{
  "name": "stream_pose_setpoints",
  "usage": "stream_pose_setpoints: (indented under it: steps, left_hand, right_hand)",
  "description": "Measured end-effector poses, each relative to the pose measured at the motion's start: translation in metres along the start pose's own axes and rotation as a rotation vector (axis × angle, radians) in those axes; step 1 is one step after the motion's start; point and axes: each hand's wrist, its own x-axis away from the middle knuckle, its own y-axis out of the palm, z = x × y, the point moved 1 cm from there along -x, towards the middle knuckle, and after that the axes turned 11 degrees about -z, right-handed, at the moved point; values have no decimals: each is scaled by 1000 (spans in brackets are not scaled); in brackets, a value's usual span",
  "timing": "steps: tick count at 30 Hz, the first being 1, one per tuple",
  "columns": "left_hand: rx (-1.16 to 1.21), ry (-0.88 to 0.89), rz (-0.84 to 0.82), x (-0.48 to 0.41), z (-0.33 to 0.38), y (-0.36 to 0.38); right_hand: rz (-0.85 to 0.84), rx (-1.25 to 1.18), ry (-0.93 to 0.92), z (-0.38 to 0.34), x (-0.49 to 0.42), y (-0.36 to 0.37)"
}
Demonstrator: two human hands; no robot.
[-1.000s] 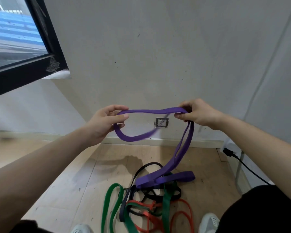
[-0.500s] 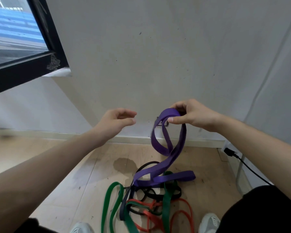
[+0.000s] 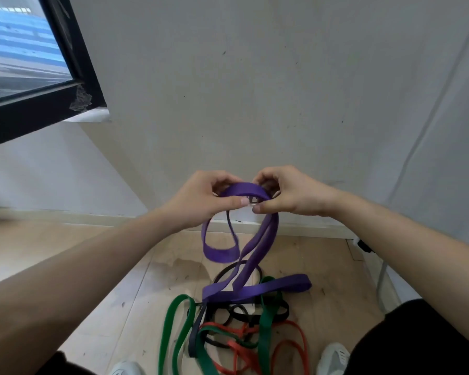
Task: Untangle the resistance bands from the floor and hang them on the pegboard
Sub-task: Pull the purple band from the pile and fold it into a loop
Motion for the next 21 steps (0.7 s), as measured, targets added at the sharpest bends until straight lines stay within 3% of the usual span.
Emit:
stream_pose_setpoints:
  steps: [12,17,21]
  left_hand:
    - [292,84,329,0,16,-34]
    - [313,-5,423,8,0,-56]
    - [282,-120,323,18,-22,-66]
  right_hand:
    - [-138,-123,134,38,-25,50]
    - [-7,-200,151,38,-25,36]
    - [135,-274,134,37,-20,15]
